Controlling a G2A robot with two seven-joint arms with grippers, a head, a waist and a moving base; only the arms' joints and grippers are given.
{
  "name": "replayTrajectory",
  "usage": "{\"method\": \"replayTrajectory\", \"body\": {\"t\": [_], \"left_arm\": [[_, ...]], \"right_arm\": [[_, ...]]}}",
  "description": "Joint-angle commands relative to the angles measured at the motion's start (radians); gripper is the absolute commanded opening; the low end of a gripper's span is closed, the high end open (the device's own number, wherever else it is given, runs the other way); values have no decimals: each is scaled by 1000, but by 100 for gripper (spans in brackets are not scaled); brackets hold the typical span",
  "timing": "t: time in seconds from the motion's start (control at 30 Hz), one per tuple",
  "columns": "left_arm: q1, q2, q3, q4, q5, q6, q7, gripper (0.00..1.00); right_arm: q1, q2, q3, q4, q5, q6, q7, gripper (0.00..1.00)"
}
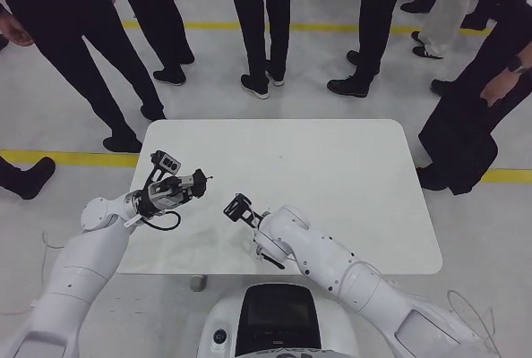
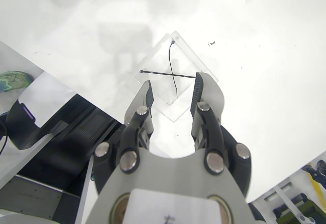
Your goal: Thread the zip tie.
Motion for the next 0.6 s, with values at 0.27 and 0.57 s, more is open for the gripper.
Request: {"method": "replayTrajectory", "body": {"t": [0.27,0.57], "left_arm": [[0,0,0,0,0,0,0,0],[0,0,0,0,0,0,0,0]], "right_arm": [[28,-25,4,82,45,-17,-18,27],[54,-49,4,168,77,-17,-31,22]]}}
